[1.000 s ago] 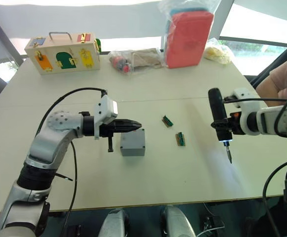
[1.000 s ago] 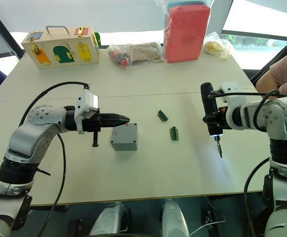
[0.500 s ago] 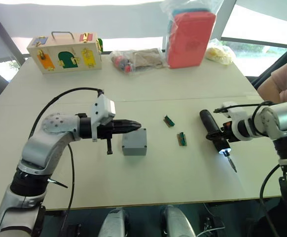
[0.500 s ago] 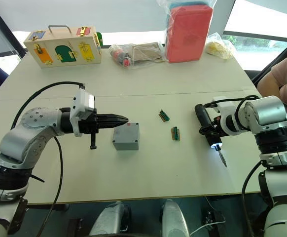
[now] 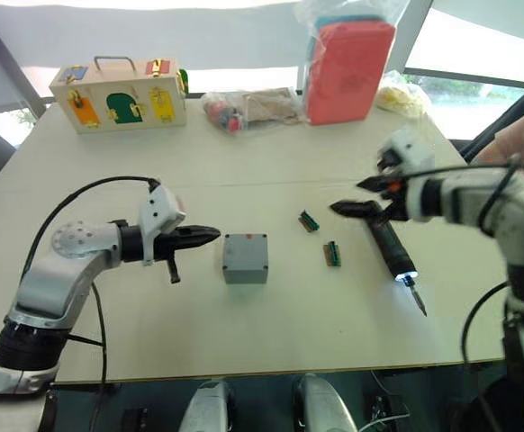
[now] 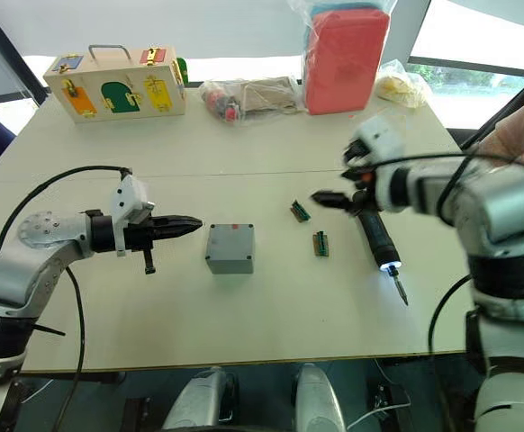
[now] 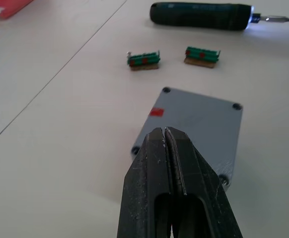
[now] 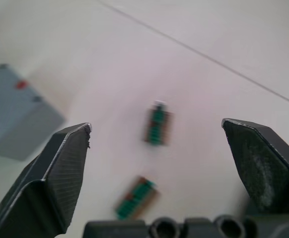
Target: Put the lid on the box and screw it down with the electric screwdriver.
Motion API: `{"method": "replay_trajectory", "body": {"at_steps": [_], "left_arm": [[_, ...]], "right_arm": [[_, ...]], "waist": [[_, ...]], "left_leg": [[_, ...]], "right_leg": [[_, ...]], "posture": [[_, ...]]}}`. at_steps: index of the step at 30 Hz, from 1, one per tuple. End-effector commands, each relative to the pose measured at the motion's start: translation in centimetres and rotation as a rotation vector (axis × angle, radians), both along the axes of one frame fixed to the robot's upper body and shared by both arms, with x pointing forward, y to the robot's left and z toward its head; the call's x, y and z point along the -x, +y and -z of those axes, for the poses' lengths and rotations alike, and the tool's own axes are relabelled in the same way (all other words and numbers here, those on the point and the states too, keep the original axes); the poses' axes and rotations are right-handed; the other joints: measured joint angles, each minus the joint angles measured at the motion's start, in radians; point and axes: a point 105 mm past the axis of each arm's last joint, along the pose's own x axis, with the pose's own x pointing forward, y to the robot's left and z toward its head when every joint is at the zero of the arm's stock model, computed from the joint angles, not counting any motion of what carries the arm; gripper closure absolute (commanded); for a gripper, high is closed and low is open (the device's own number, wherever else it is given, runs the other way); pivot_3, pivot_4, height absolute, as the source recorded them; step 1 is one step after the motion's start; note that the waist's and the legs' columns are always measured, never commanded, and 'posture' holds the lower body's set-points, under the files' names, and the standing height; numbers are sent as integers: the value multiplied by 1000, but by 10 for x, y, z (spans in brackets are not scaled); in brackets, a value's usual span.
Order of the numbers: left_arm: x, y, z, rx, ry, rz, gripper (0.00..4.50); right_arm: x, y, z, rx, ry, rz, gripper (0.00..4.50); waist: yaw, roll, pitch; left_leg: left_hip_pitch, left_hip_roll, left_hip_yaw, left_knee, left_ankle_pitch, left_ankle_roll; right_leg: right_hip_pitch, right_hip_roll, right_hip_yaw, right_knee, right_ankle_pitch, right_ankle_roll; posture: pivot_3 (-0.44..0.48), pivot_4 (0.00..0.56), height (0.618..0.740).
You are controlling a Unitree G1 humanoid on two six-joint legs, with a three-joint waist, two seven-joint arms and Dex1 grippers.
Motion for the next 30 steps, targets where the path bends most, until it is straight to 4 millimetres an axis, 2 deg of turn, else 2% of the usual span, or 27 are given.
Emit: {"method": "replay_trajectory", "body": {"at_steps": [1, 5, 8, 9, 13, 18, 21, 25, 30], "left_arm": [[-5, 12, 0, -27, -29, -18, 4500], [-9, 4, 14, -30, -11, -1, 4500], [-12, 3, 24, -18, 8, -3, 4500], [-14, 0, 29, -15, 11, -10, 4500], [-16, -6, 41, -24, 18, -5, 4500], [-20, -16, 45, -13, 25, 15, 4500], [-24, -20, 47, -13, 22, 19, 4500], [-37, -35, 47, 10, 2, 29, 4500], [-47, -41, 47, 19, -12, 26, 4500]], "right_arm": [[10, 25, 2, -8, -123, -94, 1308], [15, 43, 36, -23, -86, -106, 2720], [16, 56, 58, -4, -70, -101, 4154], [16, 58, 66, 2, -69, -98, 4453], [16, 68, 77, 15, -73, -101, 4453], [22, 79, 84, 2, -48, -135, 4453], [25, 83, 86, -9, -34, -153, 4453], [40, 86, 85, -13, 12, -199, 4453], [45, 83, 81, -2, 29, -207, 4453]], "waist": [[3, 0, 0], [2, -1, 0], [0, -1, 0], [-1, 0, 0], [-2, 0, 0], [0, 0, 0], [2, -1, 0], [4, -1, 0], [1, -1, 0]], "left_leg": [[0, 0, 0, 0, 0, 0], [0, -1, 0, 1, 0, 0], [0, -1, 0, 2, 0, 0], [0, -2, 0, 2, 0, 0], [1, -1, 0, 5, 0, 0], [0, -1, -1, 8, 0, 0], [0, -1, -1, 10, 0, 0], [0, -2, -1, 11, 0, 0], [0, -2, -1, 12, 0, 0]], "right_leg": [[0, 0, 0, 0, 0, 0], [1, -1, 0, 0, 0, 0], [1, -1, 0, 0, 1, 1], [1, -1, 0, 0, 1, 1], [2, 1, 0, 2, 1, 1], [2, 0, 0, 5, 1, 1], [2, 0, 0, 6, 1, 1], [2, -1, -1, 8, 1, 1], [2, 0, 0, 8, 1, 1]], "posture": [[0, 150, 730], [0, 150, 730], [0, 150, 730], [0, 150, 730], [0, 150, 730], [0, 150, 730], [0, 150, 730], [0, 150, 730], [0, 150, 730]]}}
